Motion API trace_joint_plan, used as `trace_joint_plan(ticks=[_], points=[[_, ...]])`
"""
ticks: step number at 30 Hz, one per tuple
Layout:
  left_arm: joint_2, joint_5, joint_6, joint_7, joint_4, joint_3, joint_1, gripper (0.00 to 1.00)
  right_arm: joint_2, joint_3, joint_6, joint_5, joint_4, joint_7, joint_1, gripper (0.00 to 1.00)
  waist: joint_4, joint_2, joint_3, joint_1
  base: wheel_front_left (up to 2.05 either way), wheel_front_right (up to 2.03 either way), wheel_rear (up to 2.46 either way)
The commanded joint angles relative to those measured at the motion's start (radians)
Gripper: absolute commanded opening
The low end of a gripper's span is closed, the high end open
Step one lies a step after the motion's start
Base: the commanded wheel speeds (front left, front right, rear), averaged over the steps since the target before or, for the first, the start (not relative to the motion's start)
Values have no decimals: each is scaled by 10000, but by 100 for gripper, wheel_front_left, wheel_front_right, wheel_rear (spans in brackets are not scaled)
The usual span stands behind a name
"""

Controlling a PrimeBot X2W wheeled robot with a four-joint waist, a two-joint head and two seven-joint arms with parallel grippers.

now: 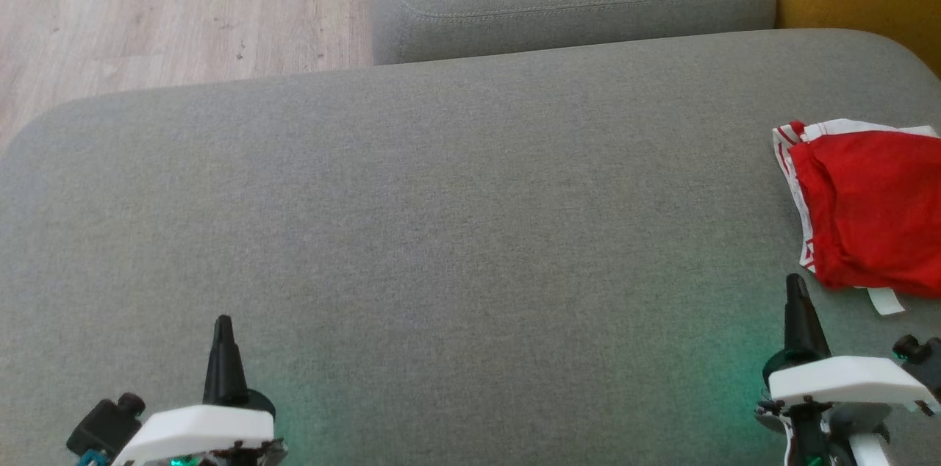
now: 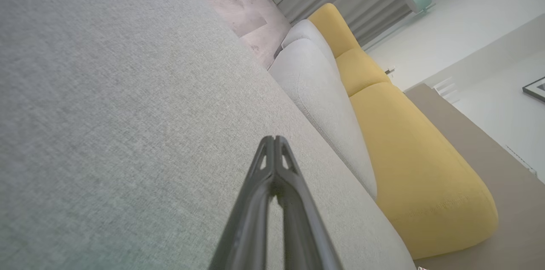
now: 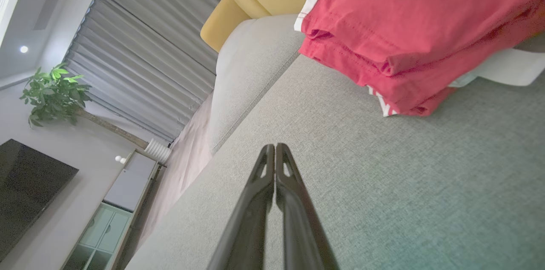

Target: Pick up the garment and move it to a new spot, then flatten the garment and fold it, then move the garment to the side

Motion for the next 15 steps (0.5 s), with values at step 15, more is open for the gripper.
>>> trace_joint_plan(ticks=[15], points=[[130, -1570, -44, 474, -433, 547, -712, 0, -54, -126, 49, 1884, -502, 456, -666, 0, 27, 0, -9, -1, 0, 0, 0]])
